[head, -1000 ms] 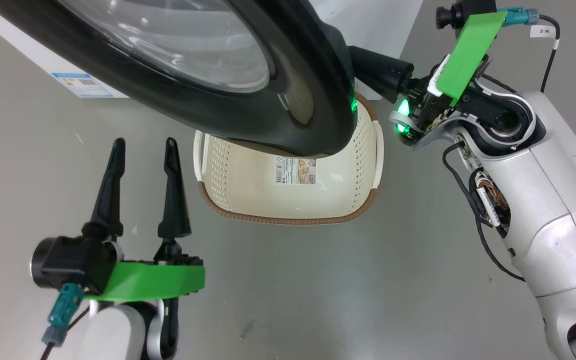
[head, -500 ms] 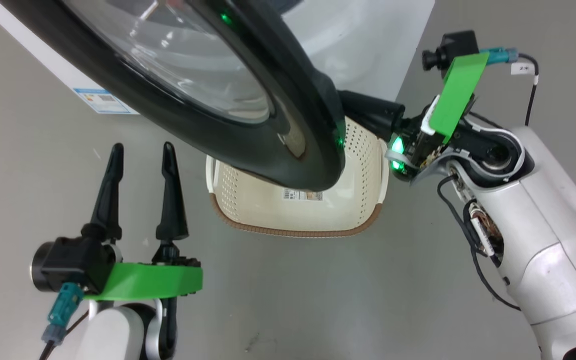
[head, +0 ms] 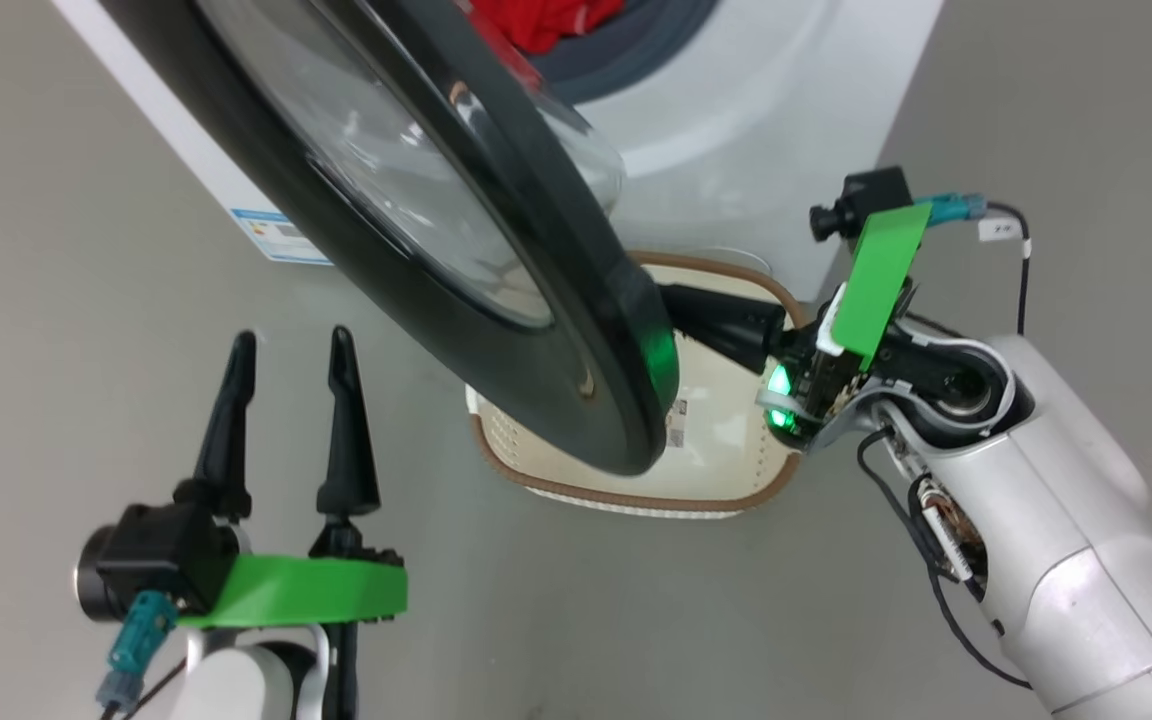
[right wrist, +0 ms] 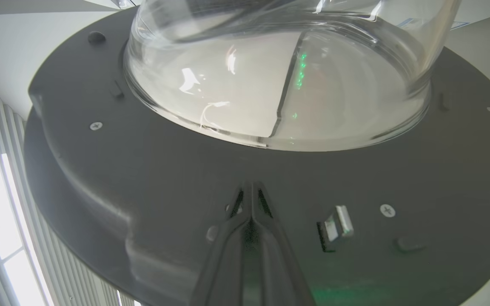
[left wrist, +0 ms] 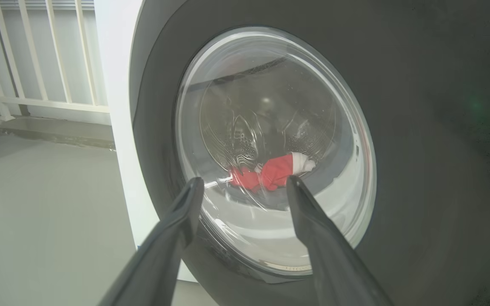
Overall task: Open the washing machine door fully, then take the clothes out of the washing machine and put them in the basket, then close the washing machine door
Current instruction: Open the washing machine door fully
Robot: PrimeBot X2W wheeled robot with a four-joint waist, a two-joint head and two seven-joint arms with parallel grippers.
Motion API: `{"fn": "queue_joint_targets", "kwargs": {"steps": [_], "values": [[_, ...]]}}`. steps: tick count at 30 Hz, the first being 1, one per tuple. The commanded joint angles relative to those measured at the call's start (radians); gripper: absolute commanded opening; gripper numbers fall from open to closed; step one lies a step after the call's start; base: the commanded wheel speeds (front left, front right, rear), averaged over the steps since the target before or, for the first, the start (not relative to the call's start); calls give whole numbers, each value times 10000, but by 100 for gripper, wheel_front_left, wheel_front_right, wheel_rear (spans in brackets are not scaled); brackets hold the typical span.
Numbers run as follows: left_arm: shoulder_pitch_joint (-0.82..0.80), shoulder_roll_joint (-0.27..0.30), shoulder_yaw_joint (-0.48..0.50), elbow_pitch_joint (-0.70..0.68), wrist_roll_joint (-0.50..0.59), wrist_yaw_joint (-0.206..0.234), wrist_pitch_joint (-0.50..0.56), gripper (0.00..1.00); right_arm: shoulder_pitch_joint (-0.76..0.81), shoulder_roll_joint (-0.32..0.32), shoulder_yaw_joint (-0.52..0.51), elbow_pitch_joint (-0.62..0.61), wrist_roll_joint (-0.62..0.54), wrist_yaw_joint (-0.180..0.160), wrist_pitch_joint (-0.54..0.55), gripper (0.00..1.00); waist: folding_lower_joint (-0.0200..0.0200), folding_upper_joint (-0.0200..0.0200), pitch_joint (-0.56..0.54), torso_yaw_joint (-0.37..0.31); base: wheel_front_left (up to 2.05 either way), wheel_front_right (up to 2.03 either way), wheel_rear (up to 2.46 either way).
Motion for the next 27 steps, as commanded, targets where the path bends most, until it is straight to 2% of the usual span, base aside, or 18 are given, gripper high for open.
{"fn": "queue_joint_targets", "kwargs": {"steps": [1, 27], "values": [[134, 179, 288, -177, -59, 70, -76, 100, 118, 340, 192, -277, 84, 67, 90, 0, 0, -1, -301, 301, 0, 0, 0], [874, 179, 40, 322, -343, 119, -76, 100, 1130, 360, 1406, -490, 821, 67, 92, 0, 0, -1, -1207, 2029, 0, 0, 0]]}}
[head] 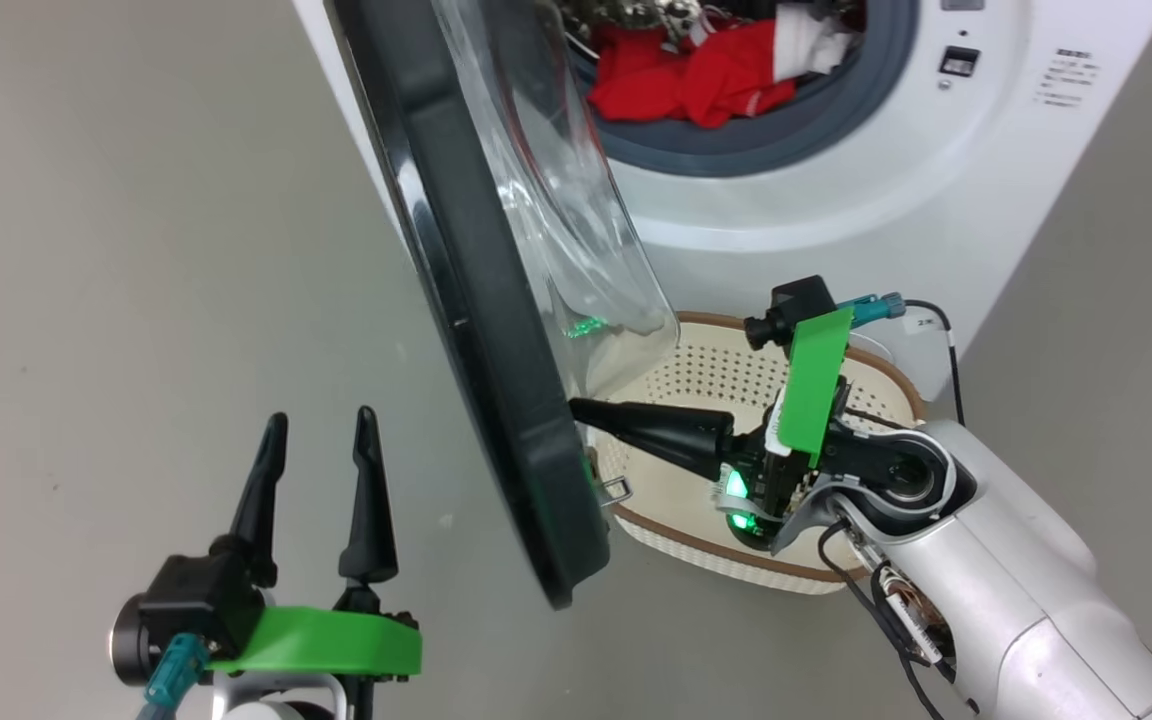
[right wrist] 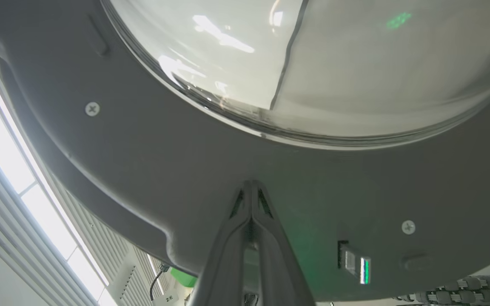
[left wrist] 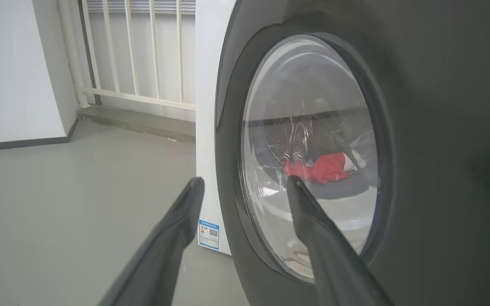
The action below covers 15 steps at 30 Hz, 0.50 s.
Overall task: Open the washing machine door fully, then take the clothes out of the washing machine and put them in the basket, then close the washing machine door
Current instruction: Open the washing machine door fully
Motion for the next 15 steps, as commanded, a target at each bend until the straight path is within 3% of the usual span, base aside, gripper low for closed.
{"fn": "queue_joint_targets", "kwargs": {"steps": [1, 15], "values": [[-19, 175, 286, -202, -38, 56, -76, 100, 131, 305, 177, -344, 81, 67, -15, 0, 0, 0, -85, 214, 0, 0, 0], [92, 175, 287, -99, -61, -26, -76, 100, 295, 305, 588, -409, 247, 67, -58, 0, 0, 0, -190, 890, 0, 0, 0]]}}
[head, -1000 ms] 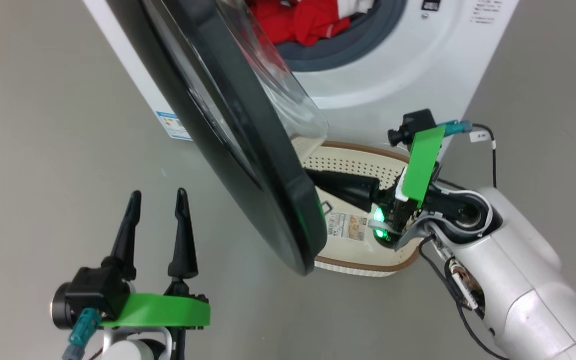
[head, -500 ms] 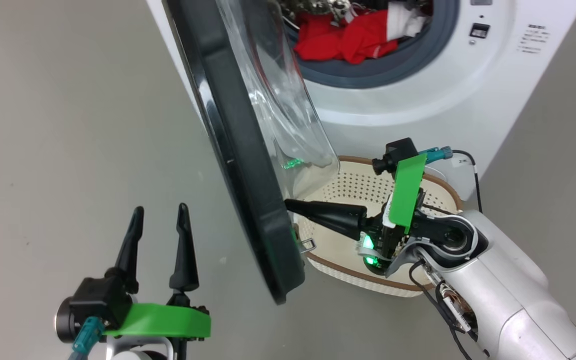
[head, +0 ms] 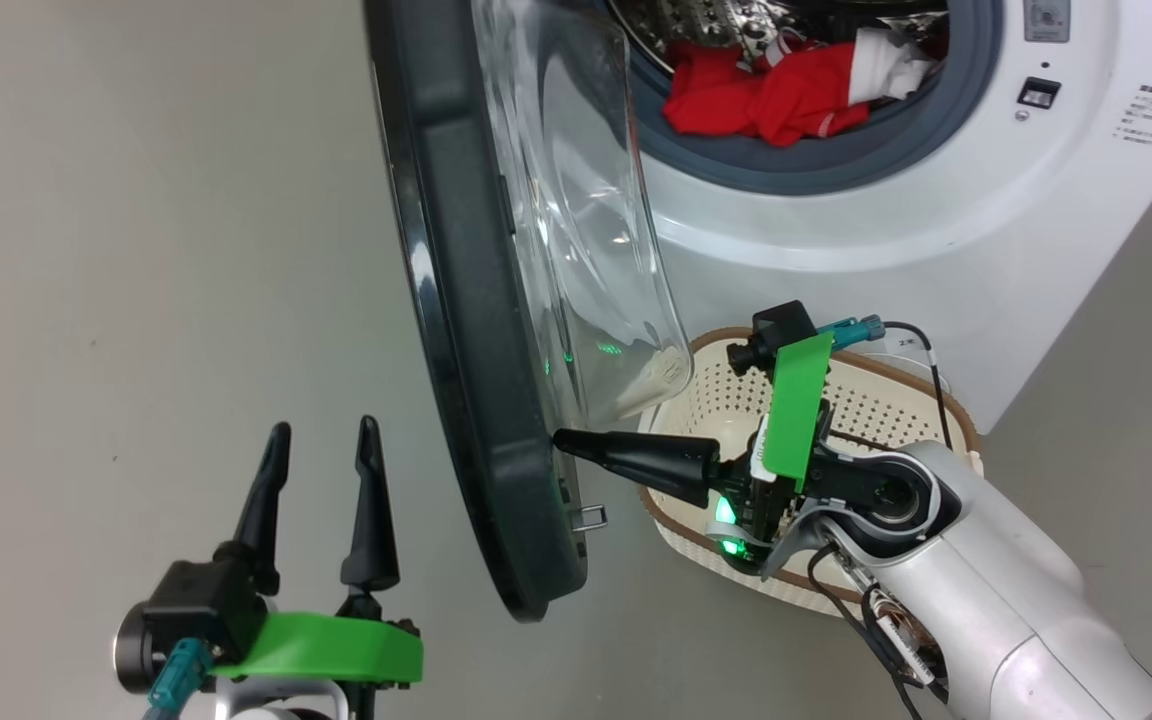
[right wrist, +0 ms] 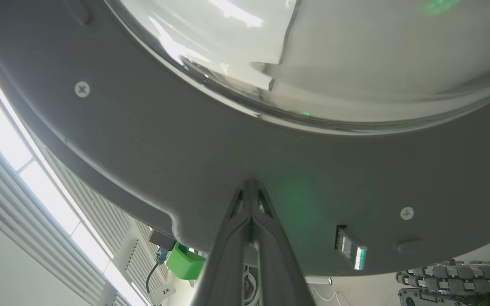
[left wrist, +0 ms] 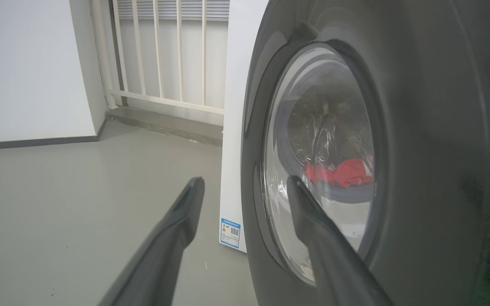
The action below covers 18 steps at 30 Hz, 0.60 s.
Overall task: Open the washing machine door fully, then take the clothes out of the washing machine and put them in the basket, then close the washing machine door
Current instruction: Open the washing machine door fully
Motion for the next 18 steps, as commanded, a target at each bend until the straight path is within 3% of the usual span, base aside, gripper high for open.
{"fn": "queue_joint_targets", "kwargs": {"steps": [1, 18], "values": [[0, 175, 291, -173, -70, -23, -76, 100, 96, 302, 177, -309, 132, 65, -38, 0, 0, -1, -15, 111, 0, 0, 0], [113, 175, 225, -45, -212, 5, -76, 100, 126, 302, 310, -156, 36, 65, -298, 0, 0, -1, -104, 445, 0, 0, 0]]}}
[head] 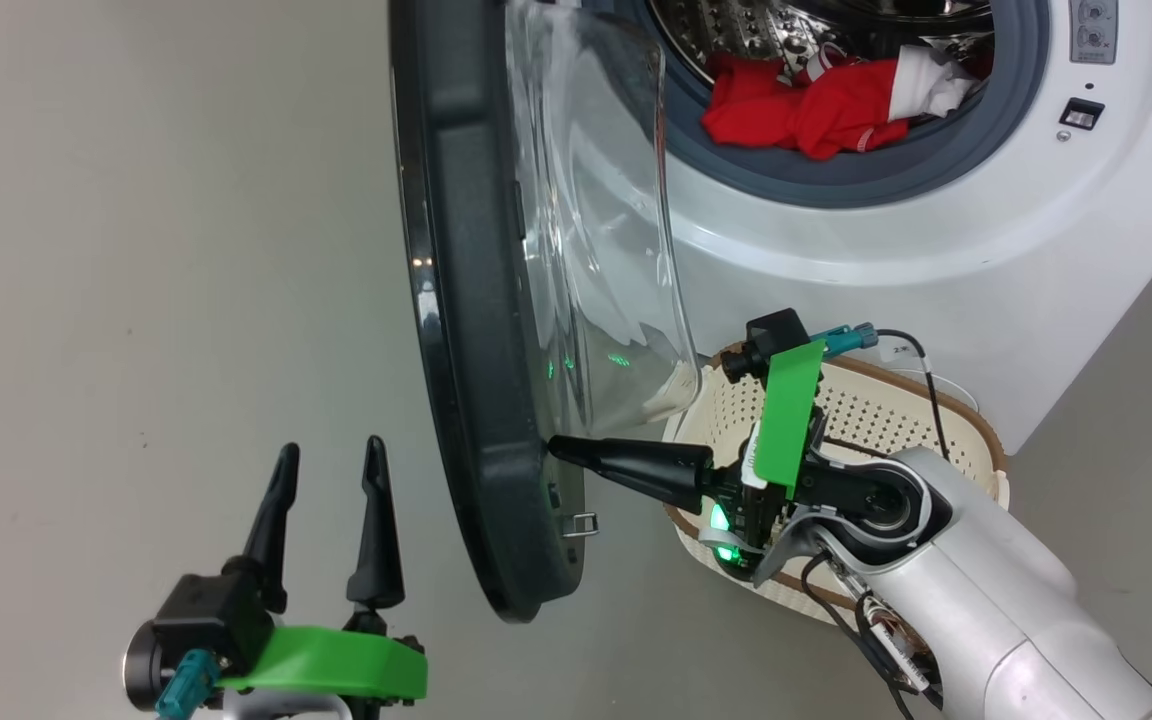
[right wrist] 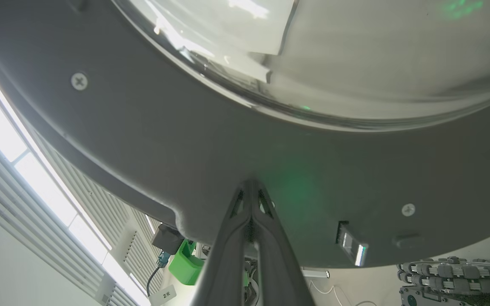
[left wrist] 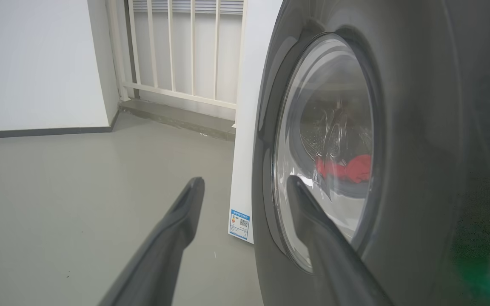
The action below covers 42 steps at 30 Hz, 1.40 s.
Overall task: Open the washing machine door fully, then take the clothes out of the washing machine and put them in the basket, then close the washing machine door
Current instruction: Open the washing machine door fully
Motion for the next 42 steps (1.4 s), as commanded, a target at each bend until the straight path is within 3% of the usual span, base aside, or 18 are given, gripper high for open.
{"fn": "queue_joint_targets", "kwargs": {"steps": [1, 5, 6, 7, 8, 9, 10, 11, 21, 28, 32, 37, 42], "values": [[-87, 173, 325, -209, -50, 2, -76, 100, 122, 275, 49, -215, -135, 65, -173, 0, 0, 0, 3, -38, 0, 0, 0], [-60, 173, 367, -202, -25, -50, -76, 100, 97, 150, -34, -342, -803, 65, -715, 0, 0, 0, 7, -116, 0, 0, 0], [-53, 173, 378, -190, -65, -78, -76, 100, 93, 85, -21, -407, -1072, 65, -894, 6, 0, 0, -1, -133, 0, 0, 0], [-48, 173, 390, -179, -120, -101, -76, 100, 74, -28, 28, -478, -1475, 65, -1169, 35, 0, 0, -14, -146, 0, 0, 0], [-47, 173, 402, -177, -168, -117, -76, 100, 83, -125, 66, -542, -1894, 65, -1526, 49, 0, 0, -31, -153, 0, 0, 0], [-47, 173, 402, -177, -168, -117, -76, 100, 83, -125, 66, -542, -1894, 65, -1526, 49, 0, 0, -31, -153, 0, 0, 0], [-47, 173, 413, -177, -190, -128, -76, 100, 115, -194, 80, -542, -2236, 65, -1889, 80, 0, 0, -52, -155, 0, 0, 0], [-45, 173, 434, -192, -204, -135, -76, 100, 125, -278, 108, -554, -2636, 65, -2304, 100, 0, 0, -75, -158, 0, 0, 0], [83, 173, 731, -156, -156, -259, -76, 100, 235, -1068, 1138, -326, -7187, 65, -6947, 100, 0, 0, -326, -272, 0, 0, 0], [304, 173, 890, -384, 65, -305, -76, 100, 276, -961, 1426, 993, -10293, 65, -9676, 100, 0, 0, -610, -411, 0, 0, 0], [508, 173, 946, -604, 207, -212, -76, 100, 408, -610, 384, 1365, -12007, 65, -9967, 100, 0, 0, -709, -501, 0, 0, 0], [655, 173, 953, -813, 171, -193, -76, 100, 1498, -129, -2038, -39, -14725, 65, -9978, 100, 0, 0, -780, -528, 0, 0, 0], [764, 173, 1008, -1106, 279, -173, -76, 100, 2795, 222, -3481, -1461, -16422, 65, -9980, 100, 0, 0, -852, -527, 0, 0, 0]]}}
